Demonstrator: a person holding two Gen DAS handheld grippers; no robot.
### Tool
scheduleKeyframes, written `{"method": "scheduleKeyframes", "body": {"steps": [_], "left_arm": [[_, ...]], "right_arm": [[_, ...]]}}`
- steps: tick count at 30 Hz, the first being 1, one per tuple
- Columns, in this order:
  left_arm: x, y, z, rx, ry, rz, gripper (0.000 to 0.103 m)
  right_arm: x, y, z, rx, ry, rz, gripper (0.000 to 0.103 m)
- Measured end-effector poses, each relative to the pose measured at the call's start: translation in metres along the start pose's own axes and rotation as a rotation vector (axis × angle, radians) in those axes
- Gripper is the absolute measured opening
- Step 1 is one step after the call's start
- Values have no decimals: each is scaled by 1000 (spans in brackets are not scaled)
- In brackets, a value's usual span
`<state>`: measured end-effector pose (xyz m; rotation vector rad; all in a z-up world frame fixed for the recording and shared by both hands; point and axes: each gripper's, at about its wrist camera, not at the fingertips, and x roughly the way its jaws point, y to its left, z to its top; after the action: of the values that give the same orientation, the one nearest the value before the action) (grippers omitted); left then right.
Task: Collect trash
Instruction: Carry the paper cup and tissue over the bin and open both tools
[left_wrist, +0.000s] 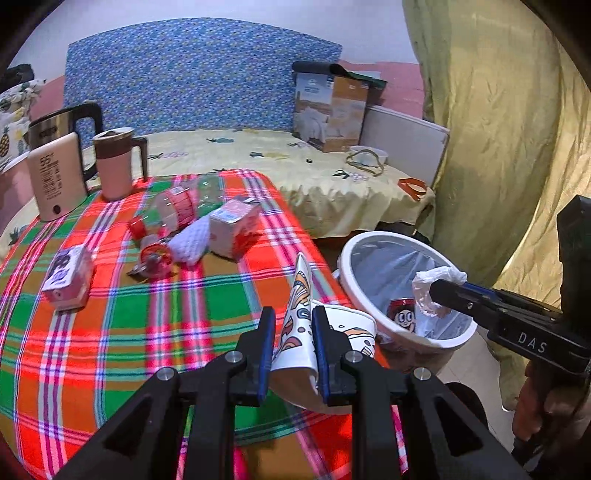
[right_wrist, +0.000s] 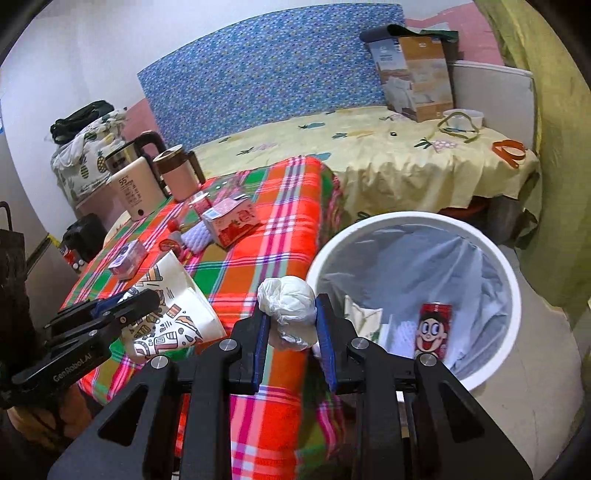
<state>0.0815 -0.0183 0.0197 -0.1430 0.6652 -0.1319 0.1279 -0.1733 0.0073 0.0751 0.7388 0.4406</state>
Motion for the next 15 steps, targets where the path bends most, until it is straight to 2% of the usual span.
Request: {"method": "scheduleKeyframes", "body": {"steps": [15], "left_arm": [[30, -54, 21, 85, 15, -88, 21]], "right_arm": [[-13, -44, -5, 71, -17, -77, 27]]}}
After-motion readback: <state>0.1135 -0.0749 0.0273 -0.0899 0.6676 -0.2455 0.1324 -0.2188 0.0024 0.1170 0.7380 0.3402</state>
